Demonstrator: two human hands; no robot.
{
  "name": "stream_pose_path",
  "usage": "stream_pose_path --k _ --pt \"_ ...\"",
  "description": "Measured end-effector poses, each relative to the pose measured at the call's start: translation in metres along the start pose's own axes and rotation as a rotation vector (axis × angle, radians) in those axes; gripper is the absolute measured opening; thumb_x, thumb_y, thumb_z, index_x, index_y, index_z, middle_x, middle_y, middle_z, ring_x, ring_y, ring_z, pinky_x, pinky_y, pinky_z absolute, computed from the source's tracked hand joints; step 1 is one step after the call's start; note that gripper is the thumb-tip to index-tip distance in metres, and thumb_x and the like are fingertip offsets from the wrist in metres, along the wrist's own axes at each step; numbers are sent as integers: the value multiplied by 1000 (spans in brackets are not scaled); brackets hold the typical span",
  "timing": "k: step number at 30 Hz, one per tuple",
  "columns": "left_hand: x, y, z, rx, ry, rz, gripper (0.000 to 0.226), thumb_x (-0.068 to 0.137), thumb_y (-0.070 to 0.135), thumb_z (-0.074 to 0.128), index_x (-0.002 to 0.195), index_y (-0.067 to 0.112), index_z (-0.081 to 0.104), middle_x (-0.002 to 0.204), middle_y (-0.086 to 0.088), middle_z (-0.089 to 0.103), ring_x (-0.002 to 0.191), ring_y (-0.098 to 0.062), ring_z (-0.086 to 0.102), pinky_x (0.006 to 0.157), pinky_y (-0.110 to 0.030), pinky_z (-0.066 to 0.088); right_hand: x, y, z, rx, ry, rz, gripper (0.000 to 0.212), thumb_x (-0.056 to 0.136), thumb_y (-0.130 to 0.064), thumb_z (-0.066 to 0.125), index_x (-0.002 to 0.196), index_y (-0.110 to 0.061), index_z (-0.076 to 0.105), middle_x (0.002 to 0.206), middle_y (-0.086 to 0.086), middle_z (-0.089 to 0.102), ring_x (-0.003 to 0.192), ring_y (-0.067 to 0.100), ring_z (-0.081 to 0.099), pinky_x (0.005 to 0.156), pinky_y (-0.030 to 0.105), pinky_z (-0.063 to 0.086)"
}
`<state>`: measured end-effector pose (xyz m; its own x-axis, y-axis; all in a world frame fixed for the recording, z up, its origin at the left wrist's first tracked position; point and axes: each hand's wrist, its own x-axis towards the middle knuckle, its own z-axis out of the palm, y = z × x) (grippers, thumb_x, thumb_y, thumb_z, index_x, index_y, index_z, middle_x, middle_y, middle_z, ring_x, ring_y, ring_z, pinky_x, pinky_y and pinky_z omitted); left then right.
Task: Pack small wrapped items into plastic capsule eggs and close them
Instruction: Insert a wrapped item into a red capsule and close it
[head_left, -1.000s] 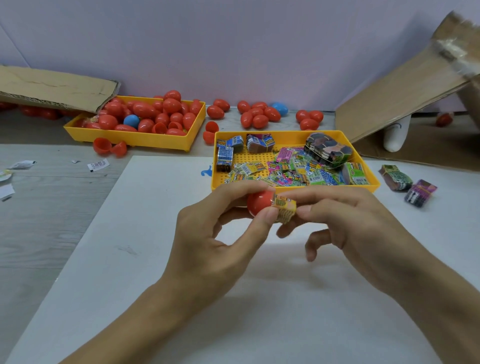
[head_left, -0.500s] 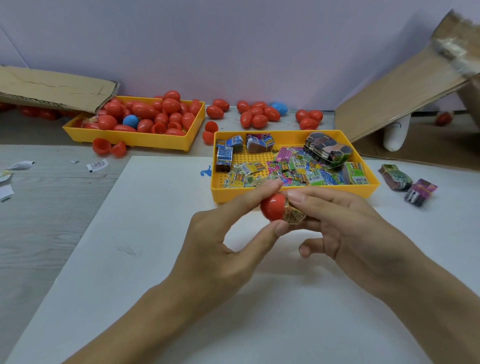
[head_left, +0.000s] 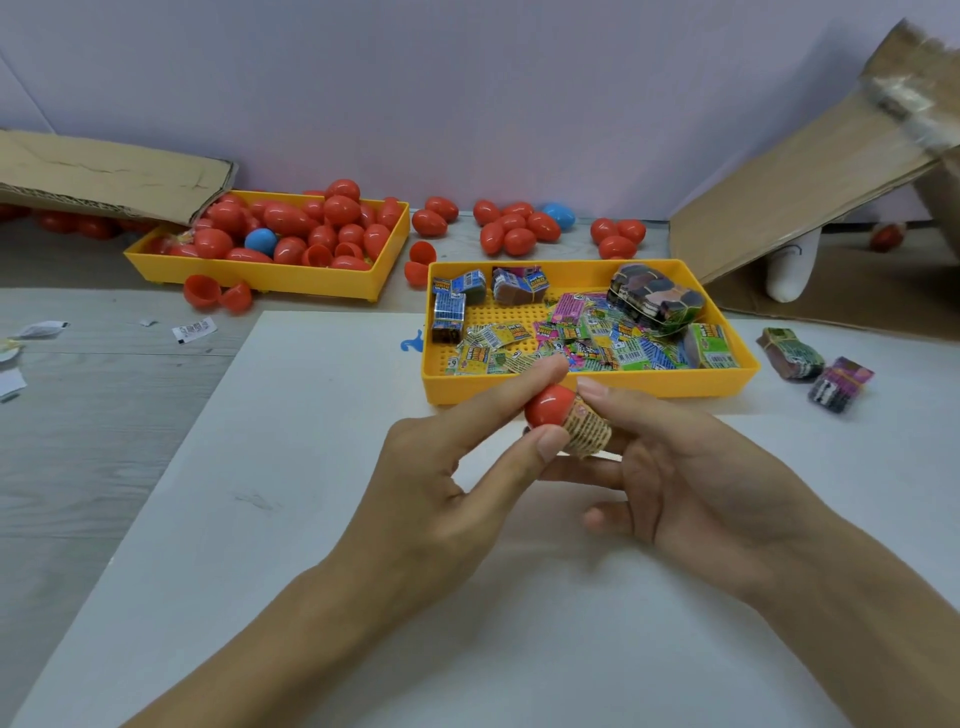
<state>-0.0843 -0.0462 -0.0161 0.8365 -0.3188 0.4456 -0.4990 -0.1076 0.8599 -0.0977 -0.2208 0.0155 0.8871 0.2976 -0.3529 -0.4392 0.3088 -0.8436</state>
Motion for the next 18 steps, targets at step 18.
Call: stream_pose_path --k 18 --pt "-1 -1 1 -21 -61 -64 45 93 29 55 136 17 55 134 9 62 126 -4 56 105 -25 45 1 0 -1 16 6 -71 27 73 -31 71 91 -13 80 97 14 75 86 22 75 58 26 59"
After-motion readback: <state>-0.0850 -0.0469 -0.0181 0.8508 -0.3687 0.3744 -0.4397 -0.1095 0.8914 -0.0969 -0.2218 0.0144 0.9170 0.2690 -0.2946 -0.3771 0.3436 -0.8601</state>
